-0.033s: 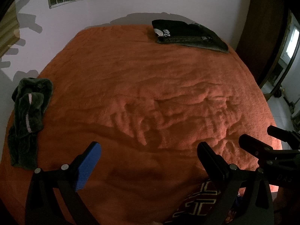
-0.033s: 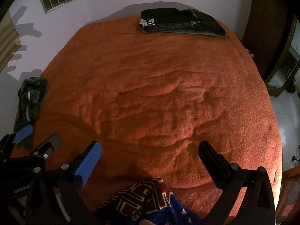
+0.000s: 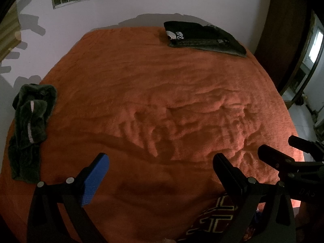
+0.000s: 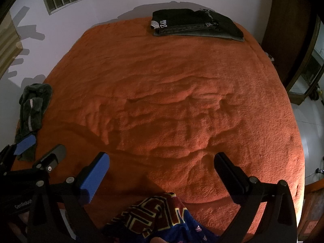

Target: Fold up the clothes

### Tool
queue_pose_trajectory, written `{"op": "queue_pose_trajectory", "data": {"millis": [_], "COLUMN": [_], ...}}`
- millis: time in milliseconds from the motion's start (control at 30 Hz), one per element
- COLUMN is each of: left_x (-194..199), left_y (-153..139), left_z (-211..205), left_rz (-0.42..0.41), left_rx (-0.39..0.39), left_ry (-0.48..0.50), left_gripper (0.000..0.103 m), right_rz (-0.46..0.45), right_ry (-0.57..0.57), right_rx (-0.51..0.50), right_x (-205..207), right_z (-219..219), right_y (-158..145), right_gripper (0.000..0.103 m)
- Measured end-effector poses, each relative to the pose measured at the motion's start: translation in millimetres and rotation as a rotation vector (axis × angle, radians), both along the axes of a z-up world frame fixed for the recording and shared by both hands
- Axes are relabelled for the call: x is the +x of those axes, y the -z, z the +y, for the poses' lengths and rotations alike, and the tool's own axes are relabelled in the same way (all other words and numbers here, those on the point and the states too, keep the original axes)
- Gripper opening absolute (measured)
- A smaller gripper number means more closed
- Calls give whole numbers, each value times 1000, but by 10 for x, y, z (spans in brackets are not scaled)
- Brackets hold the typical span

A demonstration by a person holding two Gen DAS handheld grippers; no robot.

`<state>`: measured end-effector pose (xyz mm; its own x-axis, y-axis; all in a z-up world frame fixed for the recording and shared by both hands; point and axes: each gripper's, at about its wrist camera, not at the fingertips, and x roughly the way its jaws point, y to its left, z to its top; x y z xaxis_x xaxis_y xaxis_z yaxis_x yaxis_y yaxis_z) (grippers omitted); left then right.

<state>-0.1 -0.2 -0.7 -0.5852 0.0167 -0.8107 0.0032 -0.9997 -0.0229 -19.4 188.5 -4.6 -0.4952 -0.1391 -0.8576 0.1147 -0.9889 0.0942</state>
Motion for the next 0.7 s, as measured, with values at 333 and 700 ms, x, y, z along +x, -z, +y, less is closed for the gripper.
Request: {"op": "queue_pose_trajectory", "data": {"millis": [333,700], "left_x": [3,-20], "left_y": [19,26], "left_z": [-29,-50], "left_rz": [-2,-14], "left_rx": [4,21], "left_ry": [0,5], "left_gripper": [102,102], "right_rz": [-5,-2], "right_ry": [-3,-1], "right_rx": [2,5], "right_x": [-1,-3], "right_z": [2,-8], "right_y": [-4,-10], "right_gripper": [103,103]}}
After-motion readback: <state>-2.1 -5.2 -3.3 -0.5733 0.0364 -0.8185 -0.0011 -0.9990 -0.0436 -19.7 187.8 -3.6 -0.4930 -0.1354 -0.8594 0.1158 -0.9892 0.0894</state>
